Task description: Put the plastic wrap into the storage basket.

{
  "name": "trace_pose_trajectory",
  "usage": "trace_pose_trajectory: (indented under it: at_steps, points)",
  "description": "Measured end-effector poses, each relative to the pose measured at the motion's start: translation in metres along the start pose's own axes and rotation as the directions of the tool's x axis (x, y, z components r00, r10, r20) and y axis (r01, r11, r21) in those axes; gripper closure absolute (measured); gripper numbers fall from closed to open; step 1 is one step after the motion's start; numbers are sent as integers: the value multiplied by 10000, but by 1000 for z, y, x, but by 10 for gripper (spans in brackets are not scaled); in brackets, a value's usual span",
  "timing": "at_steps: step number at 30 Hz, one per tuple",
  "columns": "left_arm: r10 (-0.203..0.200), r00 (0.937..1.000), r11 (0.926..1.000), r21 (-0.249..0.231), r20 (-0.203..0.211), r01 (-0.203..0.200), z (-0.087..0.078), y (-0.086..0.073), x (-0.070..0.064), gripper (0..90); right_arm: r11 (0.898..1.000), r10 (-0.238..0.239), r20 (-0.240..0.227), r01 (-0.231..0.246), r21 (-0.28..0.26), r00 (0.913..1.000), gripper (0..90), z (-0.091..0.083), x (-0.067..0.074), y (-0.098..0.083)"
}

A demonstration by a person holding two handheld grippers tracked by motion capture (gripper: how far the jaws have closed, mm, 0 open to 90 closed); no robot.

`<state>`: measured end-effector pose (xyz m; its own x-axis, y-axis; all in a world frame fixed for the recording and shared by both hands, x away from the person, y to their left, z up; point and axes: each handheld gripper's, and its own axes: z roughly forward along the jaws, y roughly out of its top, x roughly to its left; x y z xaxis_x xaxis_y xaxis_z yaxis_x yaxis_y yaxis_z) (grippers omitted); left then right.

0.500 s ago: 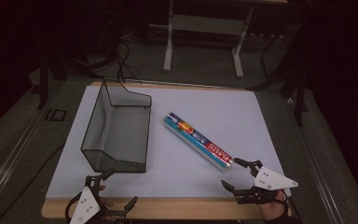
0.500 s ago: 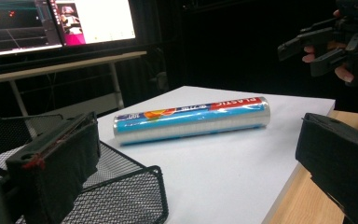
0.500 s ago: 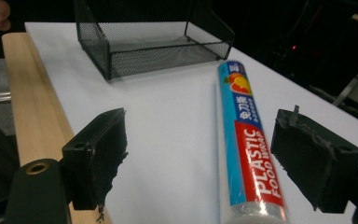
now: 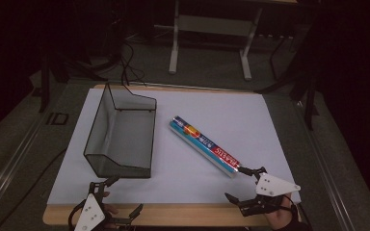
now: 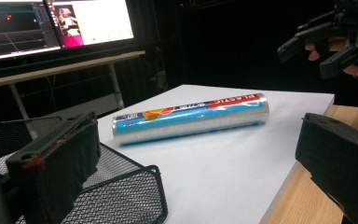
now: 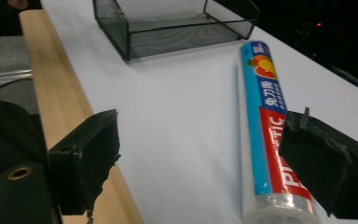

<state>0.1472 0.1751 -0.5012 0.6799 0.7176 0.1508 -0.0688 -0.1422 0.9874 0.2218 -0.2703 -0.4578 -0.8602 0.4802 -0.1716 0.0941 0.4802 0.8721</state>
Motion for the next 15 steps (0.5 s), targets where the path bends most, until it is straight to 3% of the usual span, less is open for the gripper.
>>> trace_pose_trajectory:
  at_steps: [6, 15]
  points:
    - [-16, 9999, 10000, -17, 110, 16, 1, 0, 0, 5, 10000, -7, -92, 8, 37, 10000, 123, 0, -2, 16]
    - [-40, 9999, 9999, -121, 166, 42, 1, 1, -1, 5, 9991, -425, 235, 427, -63, 9988, 129, 5, -16, 46]
